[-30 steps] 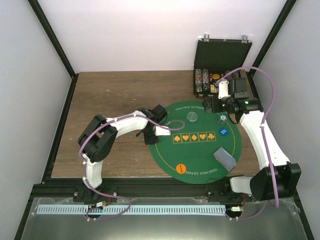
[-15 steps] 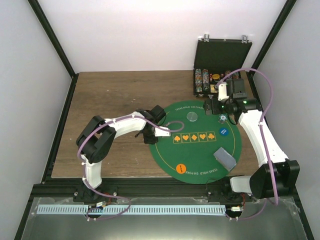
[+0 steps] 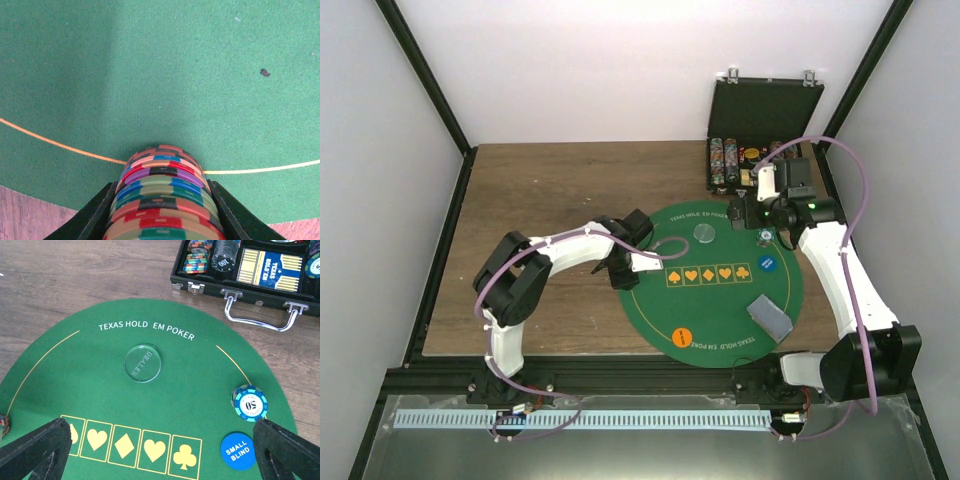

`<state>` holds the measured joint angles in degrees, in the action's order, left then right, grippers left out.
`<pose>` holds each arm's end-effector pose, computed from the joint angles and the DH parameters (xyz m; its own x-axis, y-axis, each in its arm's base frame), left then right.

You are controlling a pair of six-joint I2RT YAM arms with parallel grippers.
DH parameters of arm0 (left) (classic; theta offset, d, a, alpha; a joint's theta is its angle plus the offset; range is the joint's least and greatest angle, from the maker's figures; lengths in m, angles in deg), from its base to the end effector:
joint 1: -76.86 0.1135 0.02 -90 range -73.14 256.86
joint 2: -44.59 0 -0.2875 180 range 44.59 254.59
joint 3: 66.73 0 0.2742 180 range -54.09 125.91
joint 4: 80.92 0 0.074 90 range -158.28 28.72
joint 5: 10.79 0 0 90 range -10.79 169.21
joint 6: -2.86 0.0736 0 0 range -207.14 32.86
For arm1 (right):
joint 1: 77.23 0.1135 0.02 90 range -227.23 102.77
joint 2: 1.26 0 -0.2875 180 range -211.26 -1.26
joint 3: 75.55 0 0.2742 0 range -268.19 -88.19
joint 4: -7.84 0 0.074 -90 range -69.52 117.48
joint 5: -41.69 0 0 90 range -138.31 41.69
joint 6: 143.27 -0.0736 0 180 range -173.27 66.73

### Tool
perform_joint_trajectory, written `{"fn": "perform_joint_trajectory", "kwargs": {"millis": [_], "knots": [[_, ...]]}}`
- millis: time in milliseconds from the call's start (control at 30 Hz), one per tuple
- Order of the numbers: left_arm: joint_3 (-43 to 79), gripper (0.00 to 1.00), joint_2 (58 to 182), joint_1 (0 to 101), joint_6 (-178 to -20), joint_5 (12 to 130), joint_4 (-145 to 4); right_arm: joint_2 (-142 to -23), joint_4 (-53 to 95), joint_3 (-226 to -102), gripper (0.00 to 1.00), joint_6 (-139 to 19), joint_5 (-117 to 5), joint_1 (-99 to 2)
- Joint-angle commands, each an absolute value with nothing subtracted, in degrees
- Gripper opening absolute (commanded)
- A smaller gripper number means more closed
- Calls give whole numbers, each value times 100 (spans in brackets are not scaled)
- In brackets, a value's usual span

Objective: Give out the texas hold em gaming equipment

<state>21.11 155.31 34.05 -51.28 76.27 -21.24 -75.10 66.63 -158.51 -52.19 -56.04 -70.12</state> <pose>0.2861 -0.2701 0.1295 -0.1891 0.9727 -0.1347 0.9801 0.1954 0.0346 0.3022 0.0477 0.3211 -0.7524 -0.1127 -0.6490 -0.2233 0.9706 0.0903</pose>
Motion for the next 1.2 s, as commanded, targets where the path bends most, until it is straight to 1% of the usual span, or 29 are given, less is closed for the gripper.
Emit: {"fn": "perform_joint_trajectory", "kwargs": {"millis": [0, 200, 400, 733, 1167], "knots": [[2296, 0, 15304, 3378, -5258, 7399, -1913, -7299, 6626, -15790, 100, -5160, -5704, -6985], [2285, 0, 15129, 3363, -5293, 7358, -1819, -7299, 6594, -15770, 100, -5163, -5782, -6985], [1999, 0, 15037, 3369, -5228, 7433, -2017, -7362, 6593, -15744, 100, -5165, -5730, -6985], [1899, 0, 15612, 3368, -5287, 7567, -2318, -7047, 6566, -15599, 100, -5170, -5878, -6986], [1347, 0, 15288, 3369, -5194, 7279, -2513, -7000, 6621, -15601, 100, -5193, -6061, -6985]]}}
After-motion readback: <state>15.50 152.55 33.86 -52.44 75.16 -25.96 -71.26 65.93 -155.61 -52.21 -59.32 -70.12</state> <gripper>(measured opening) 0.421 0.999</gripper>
